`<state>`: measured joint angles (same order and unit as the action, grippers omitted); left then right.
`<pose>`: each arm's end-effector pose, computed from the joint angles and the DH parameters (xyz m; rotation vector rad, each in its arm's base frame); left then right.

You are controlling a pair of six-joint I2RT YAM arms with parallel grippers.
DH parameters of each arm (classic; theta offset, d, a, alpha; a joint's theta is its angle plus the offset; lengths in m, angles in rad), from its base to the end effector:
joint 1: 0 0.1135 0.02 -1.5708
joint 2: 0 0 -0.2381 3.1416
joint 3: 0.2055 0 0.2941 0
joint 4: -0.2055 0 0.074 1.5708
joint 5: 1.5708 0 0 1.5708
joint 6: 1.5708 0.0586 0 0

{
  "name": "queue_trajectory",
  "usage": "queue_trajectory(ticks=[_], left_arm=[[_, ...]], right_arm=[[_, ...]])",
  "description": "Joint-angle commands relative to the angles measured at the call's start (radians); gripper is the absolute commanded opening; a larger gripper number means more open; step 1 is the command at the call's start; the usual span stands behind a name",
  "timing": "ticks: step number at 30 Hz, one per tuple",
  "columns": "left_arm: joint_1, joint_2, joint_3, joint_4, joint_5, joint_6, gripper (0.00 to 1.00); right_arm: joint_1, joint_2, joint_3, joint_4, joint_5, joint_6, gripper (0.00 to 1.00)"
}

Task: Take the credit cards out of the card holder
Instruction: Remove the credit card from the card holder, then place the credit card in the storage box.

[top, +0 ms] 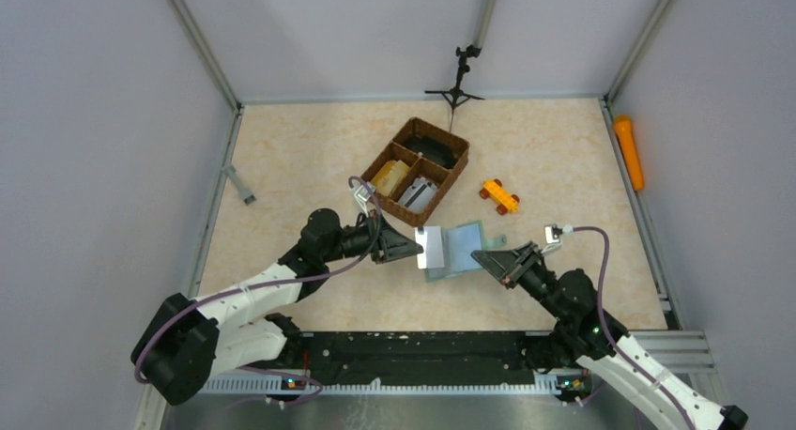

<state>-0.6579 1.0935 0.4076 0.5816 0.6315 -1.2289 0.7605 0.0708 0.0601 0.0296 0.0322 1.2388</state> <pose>0.2100 -0.2060 0.1764 0.0014 2.0728 -1.8315 0.1488 0.1390 0.1898 0.4489 1.7180 1.5067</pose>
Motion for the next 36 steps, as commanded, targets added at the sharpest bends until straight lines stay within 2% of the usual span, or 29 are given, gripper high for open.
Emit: queue_trajectory(ticks=[1, 9, 13, 16, 23, 32, 36], left_arm=[[0.037, -0.061, 0.012, -0.074, 0.017, 0.059, 0.00], [0.127, -0.132, 0.123, -0.427, -0.070, 0.227, 0.00], [0.144, -0.108, 0.283, -0.718, -0.222, 0.396, 0.00], [0.150, -0.051, 0.418, -0.872, -0.365, 0.524, 0.00], [0.154, 0.219, 0.803, -1.200, -0.745, 0.810, 0.00], [0.126, 0.642, 1.297, -1.460, -0.933, 1.059, 0.00], [0.093, 0.790, 1.453, -1.513, -1.002, 1.140, 0.00]], right_arm=[[-0.003, -0.040, 0.047, -0.069, 0.052, -0.015, 0.00], [-0.002, -0.058, 0.103, -0.211, 0.111, -0.082, 0.00], [-0.003, -0.057, 0.119, -0.246, 0.127, -0.114, 0.00], [-0.003, -0.057, 0.140, -0.269, 0.134, -0.145, 0.00], [-0.003, -0.057, 0.184, -0.307, 0.132, -0.227, 0.00], [-0.003, -0.058, 0.142, -0.267, 0.036, -0.223, 0.00], [-0.003, -0.057, 0.137, -0.266, 0.031, -0.230, 0.00]])
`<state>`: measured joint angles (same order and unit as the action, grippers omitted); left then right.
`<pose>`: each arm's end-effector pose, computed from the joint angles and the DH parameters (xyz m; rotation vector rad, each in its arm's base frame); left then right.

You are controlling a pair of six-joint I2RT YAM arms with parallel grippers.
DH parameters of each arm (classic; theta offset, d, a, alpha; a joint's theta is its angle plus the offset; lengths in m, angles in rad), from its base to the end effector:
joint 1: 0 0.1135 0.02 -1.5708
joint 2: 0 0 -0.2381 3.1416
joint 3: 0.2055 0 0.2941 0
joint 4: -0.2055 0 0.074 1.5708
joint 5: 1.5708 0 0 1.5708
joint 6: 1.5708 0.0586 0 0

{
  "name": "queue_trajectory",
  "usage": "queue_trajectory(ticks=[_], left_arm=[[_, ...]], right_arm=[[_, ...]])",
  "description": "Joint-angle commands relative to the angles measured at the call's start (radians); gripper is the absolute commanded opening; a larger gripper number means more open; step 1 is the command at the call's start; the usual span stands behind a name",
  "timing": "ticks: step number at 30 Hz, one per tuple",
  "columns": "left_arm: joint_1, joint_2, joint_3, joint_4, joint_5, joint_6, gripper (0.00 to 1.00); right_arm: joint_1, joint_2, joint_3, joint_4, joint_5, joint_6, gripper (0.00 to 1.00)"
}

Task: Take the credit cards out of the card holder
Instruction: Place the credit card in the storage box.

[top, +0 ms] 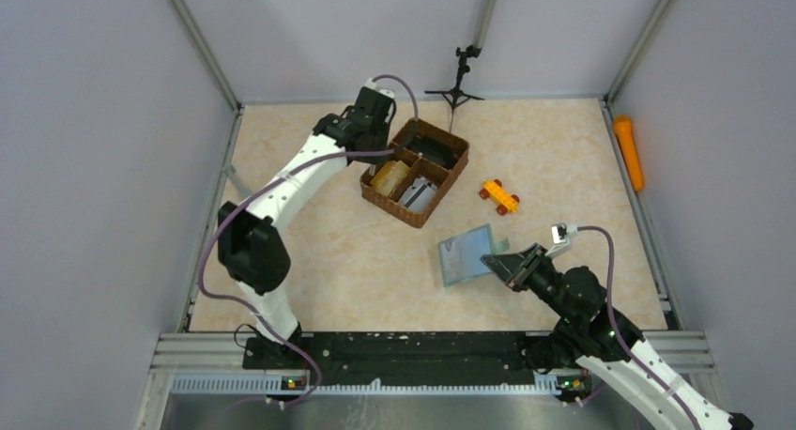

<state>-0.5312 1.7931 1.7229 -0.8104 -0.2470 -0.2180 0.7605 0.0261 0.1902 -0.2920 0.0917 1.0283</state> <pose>0.3928 -0.2142 0.2845 0.2700 2.4006 -0.0387 0.1395 0.1253 0.2091 0.3233 1.8364 1.2245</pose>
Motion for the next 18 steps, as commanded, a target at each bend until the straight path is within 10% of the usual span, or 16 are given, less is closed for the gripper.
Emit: queue_trajectory(ticks=[1, 12, 18], left_arm=[[-0.040, 0.122, 0.167, -0.131, -0.138, 0.133, 0.00], [-0.106, 0.316, 0.374, -0.240, -0.241, 0.134, 0.00], [-0.137, 0.174, 0.294, -0.204, 0.018, 0.116, 0.00]], right_arm=[[-0.002, -0.012, 0.009, 0.050, -0.021, -0.023, 0.00], [-0.002, -0.012, 0.020, 0.035, 0.040, -0.035, 0.00], [-0.003, -0.012, 0.023, 0.007, 0.058, -0.041, 0.00]])
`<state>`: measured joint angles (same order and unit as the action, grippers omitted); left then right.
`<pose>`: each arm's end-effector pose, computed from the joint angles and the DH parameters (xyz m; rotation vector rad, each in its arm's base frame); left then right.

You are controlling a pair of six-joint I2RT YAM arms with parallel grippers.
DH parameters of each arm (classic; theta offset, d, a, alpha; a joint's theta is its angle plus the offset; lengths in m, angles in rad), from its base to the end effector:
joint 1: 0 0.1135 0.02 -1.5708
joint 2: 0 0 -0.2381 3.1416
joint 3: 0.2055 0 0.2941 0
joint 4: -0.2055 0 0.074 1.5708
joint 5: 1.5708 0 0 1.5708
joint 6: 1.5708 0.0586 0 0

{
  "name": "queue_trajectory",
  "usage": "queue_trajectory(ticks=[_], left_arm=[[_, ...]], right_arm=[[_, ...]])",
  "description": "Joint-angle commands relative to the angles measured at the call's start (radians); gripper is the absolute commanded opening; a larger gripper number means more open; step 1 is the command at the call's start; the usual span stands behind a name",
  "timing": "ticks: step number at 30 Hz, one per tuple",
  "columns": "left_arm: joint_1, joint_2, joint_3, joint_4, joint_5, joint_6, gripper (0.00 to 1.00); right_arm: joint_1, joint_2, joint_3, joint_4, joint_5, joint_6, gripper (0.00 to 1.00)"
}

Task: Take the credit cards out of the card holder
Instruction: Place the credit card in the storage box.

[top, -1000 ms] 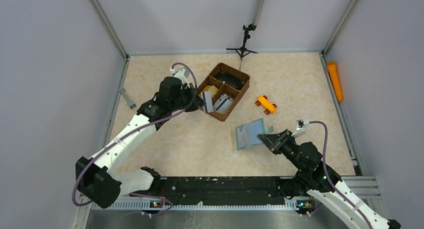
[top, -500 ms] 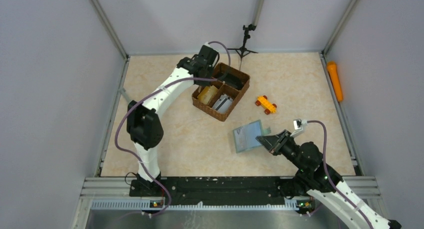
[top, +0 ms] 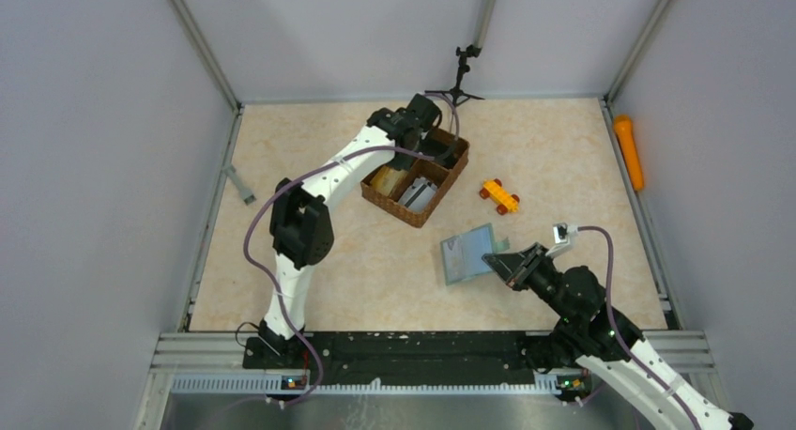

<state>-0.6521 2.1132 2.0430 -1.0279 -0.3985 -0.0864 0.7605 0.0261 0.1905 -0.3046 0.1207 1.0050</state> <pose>0.4053 -0.2809 0.2431 0.5928 2.4839 0.2586 0.1404 0.1238 0.2076 0.3242 1.8366 1.1784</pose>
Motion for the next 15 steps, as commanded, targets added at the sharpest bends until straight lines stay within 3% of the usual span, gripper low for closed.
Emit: queue_trajectory(ticks=[1, 4, 11, 15], left_arm=[[-0.018, -0.165, -0.042, 0.022, 0.232, -0.012, 0.00], [-0.021, -0.187, -0.081, 0.041, 0.356, 0.005, 0.00], [-0.022, -0.081, -0.019, -0.001, 0.392, 0.016, 0.00], [-0.021, -0.011, 0.012, 0.001, 0.542, 0.046, 0.00]], right_arm=[[-0.003, -0.012, 0.021, 0.020, 0.031, -0.015, 0.00], [-0.003, -0.012, 0.007, 0.034, 0.027, -0.008, 0.00], [-0.002, -0.012, -0.014, 0.059, 0.021, 0.006, 0.00], [-0.003, -0.012, -0.010, 0.060, 0.018, 0.003, 0.00]])
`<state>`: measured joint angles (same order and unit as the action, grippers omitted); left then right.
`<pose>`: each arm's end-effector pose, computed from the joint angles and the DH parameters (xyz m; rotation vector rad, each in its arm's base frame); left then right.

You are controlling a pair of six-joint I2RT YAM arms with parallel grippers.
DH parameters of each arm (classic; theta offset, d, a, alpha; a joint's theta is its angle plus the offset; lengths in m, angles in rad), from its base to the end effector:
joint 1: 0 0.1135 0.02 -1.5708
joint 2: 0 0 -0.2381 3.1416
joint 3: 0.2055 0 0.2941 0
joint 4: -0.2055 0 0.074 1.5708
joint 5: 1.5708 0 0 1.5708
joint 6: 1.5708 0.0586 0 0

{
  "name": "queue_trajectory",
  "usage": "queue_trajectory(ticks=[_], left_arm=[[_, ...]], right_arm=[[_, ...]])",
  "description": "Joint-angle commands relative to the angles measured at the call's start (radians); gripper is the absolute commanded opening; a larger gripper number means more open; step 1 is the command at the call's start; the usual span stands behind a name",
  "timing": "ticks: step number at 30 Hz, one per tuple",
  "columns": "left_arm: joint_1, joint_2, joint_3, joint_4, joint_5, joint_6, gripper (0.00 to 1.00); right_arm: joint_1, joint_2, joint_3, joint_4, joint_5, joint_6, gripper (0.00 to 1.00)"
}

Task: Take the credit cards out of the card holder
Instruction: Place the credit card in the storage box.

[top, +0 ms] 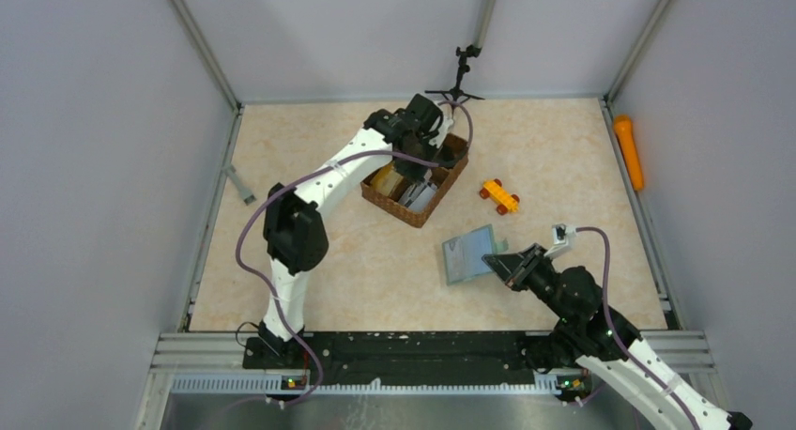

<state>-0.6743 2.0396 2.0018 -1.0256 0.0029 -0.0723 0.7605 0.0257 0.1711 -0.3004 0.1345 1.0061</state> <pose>0.3764 -0.3011 0.2591 0.7892 2.5388 -0.2550 0.1421 0.1243 0.2003 0.3366 1.8459 1.1590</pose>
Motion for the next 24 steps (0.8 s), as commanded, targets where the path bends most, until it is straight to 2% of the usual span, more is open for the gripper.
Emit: queue_trajectory(ticks=[1, 4, 10, 15, 16, 18, 20, 21, 24], left_arm=[[0.003, 0.082, 0.068, -0.005, 0.124, 0.024, 0.00], [0.010, 0.121, 0.100, -0.016, 0.059, -0.003, 0.00], [0.023, 0.162, 0.099, -0.003, 0.057, 0.000, 0.00], [0.033, 0.191, 0.096, 0.002, 0.148, 0.017, 0.02], [0.034, 0.197, 0.099, 0.001, 0.131, 0.012, 0.07], [0.037, 0.199, 0.105, 0.000, 0.047, -0.007, 0.32], [0.040, 0.185, 0.107, -0.004, -0.088, -0.028, 0.47], [0.043, 0.166, 0.106, -0.008, -0.131, -0.032, 0.52], [0.045, 0.087, 0.072, 0.013, -0.154, -0.042, 0.55]], right_arm=[[-0.003, -0.013, 0.011, 0.054, 0.004, 0.002, 0.00], [-0.003, -0.012, 0.013, 0.050, 0.004, 0.002, 0.00], [-0.003, -0.013, 0.013, 0.047, -0.008, 0.012, 0.00], [-0.003, -0.013, 0.011, 0.043, -0.016, 0.028, 0.00], [-0.003, -0.013, 0.010, 0.044, -0.018, 0.031, 0.00], [-0.003, -0.012, 0.008, 0.050, -0.026, 0.033, 0.00], [-0.003, -0.013, 0.005, 0.055, -0.030, 0.038, 0.00], [-0.003, -0.012, 0.004, 0.058, -0.034, 0.040, 0.00], [-0.003, -0.013, 0.004, 0.054, -0.036, 0.050, 0.00]])
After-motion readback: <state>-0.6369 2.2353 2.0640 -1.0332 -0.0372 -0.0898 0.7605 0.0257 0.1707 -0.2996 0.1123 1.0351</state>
